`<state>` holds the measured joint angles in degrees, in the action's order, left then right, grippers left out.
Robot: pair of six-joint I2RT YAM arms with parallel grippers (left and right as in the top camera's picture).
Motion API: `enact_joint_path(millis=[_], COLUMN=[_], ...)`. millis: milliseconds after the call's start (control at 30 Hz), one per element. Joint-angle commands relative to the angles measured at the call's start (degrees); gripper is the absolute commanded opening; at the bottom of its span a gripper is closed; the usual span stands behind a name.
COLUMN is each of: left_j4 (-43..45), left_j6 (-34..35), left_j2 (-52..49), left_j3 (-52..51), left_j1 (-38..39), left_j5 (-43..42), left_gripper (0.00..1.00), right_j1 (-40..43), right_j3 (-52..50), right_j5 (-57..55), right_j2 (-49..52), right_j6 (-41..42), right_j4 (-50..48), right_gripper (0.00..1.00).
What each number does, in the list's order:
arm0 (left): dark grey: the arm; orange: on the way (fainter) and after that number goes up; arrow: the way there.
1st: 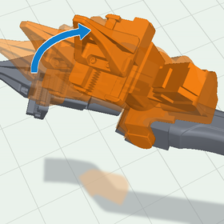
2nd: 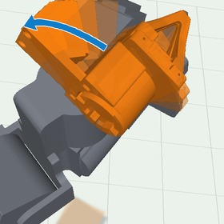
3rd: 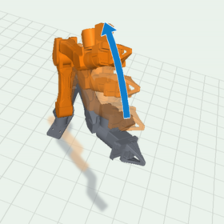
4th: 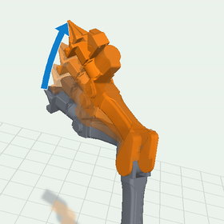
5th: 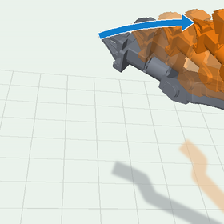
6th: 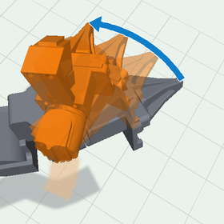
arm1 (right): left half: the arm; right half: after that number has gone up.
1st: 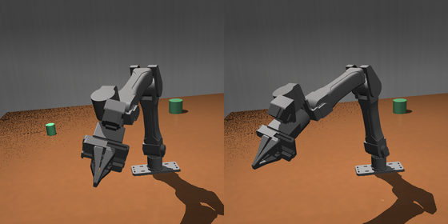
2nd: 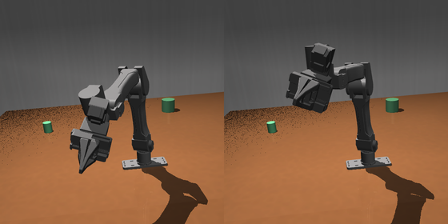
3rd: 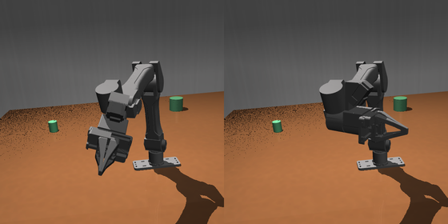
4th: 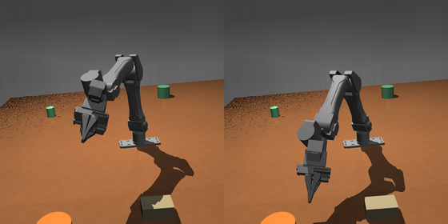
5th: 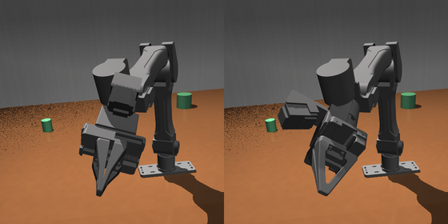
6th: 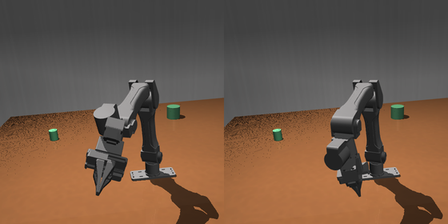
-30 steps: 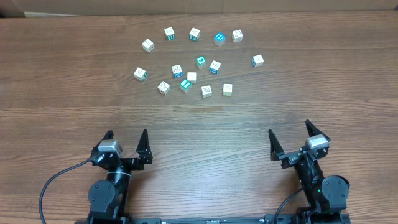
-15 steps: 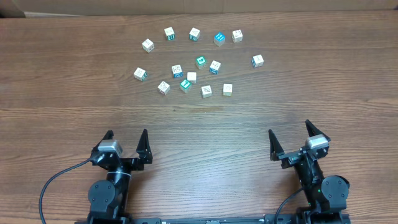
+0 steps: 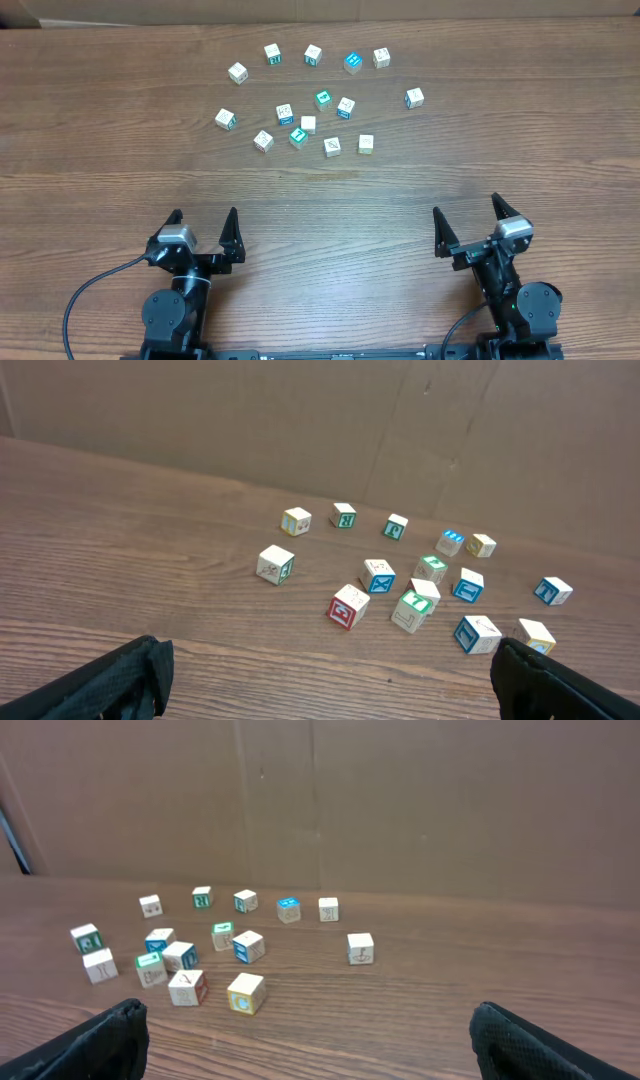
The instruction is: Form a circle
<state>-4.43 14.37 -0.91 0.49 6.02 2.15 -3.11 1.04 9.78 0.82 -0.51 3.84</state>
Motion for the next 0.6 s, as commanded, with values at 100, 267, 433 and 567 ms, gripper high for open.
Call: enact_joint_path(millis=[100,267,433,567], left_j4=[0.11,0.11,0.11,0.11], left_j6=[-1.55,-1.55,-1.55,-1.55], left_j2=[0.59,0.59,0.72,0.7], left_j3=[-0.2,-0.2,-0.2,-0.2], left_j1=[0.37,0.37,0.42,0.42], left_j5=[-0.28,-0.28,-0.28,-0.28], left_gripper=[1.0,0.99,1.0,0.99], right_j1=[-0.31,-0.28,-0.28,-0.31], right_j3=[1.36,6.56,15.82,24.79], right_j5=[-0.7,-0.74,-0.92,-0.63], right_j2=[-0.66,-0.5,3.45,9.62], right_j6=[8.04,8.2,8.0,8.02], right_j4=[-0.24,3.56,6.73,8.55], right_gripper=[1.0,1.0,1.0,1.0])
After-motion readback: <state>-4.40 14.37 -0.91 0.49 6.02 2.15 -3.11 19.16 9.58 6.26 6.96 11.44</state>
